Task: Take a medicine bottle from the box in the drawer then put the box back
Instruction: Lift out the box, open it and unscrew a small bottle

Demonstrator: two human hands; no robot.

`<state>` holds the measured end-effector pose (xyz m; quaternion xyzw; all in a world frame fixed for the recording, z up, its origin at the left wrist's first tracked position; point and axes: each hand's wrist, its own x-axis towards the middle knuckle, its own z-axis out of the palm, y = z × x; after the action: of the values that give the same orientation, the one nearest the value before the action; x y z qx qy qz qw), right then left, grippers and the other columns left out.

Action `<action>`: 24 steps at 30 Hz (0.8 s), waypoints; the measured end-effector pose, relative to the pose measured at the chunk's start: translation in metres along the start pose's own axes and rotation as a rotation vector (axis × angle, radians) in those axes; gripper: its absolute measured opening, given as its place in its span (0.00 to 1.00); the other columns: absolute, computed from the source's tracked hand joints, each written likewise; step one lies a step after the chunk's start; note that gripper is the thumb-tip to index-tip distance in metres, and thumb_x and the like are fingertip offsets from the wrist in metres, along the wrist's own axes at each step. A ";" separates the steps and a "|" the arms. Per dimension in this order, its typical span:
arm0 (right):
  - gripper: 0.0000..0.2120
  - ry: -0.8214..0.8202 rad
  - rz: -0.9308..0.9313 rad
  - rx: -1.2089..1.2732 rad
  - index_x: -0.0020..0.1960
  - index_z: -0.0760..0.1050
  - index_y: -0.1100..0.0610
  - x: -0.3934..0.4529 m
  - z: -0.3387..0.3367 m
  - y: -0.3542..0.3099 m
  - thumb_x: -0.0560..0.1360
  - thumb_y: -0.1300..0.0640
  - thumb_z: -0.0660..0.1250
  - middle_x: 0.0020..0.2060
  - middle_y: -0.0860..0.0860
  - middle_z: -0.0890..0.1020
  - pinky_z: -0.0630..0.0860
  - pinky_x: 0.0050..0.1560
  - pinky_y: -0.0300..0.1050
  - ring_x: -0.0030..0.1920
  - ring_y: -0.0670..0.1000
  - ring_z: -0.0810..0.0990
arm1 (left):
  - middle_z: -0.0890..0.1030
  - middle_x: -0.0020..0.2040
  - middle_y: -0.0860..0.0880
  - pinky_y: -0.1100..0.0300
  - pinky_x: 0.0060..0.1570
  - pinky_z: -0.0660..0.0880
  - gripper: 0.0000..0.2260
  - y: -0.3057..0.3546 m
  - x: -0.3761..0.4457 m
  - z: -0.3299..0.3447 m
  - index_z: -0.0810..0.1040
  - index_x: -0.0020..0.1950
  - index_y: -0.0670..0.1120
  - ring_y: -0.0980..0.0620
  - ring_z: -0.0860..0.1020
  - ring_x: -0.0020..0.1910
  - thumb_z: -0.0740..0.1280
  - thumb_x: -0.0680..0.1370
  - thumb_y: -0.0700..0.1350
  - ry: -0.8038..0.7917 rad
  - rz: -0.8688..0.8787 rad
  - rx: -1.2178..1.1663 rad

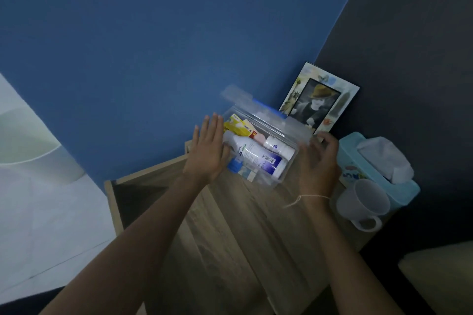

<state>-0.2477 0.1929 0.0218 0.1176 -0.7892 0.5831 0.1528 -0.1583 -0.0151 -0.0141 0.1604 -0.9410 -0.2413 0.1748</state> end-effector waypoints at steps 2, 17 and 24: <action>0.15 0.046 -0.055 -0.060 0.65 0.73 0.52 0.009 0.003 0.001 0.79 0.57 0.64 0.60 0.55 0.81 0.71 0.50 0.22 0.58 0.45 0.79 | 0.44 0.79 0.42 0.49 0.74 0.39 0.28 -0.006 -0.007 0.009 0.42 0.77 0.41 0.45 0.42 0.78 0.44 0.81 0.55 -0.107 0.036 0.208; 0.38 -0.213 0.011 -0.240 0.77 0.37 0.60 0.060 0.028 0.010 0.80 0.52 0.59 0.78 0.60 0.54 0.61 0.75 0.48 0.76 0.58 0.60 | 0.46 0.79 0.44 0.49 0.76 0.45 0.34 -0.015 -0.011 0.014 0.45 0.77 0.43 0.46 0.42 0.78 0.36 0.76 0.62 -0.189 0.046 0.311; 0.41 -0.302 0.068 -0.252 0.78 0.36 0.54 0.059 0.014 0.009 0.78 0.54 0.63 0.77 0.58 0.60 0.66 0.72 0.54 0.73 0.58 0.66 | 0.48 0.79 0.46 0.53 0.73 0.41 0.30 -0.011 -0.010 0.012 0.47 0.77 0.45 0.49 0.42 0.78 0.46 0.80 0.60 -0.206 -0.011 0.154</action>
<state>-0.3068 0.1813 0.0319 0.1571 -0.8734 0.4602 0.0264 -0.1518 -0.0158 -0.0317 0.1529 -0.9688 -0.1843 0.0632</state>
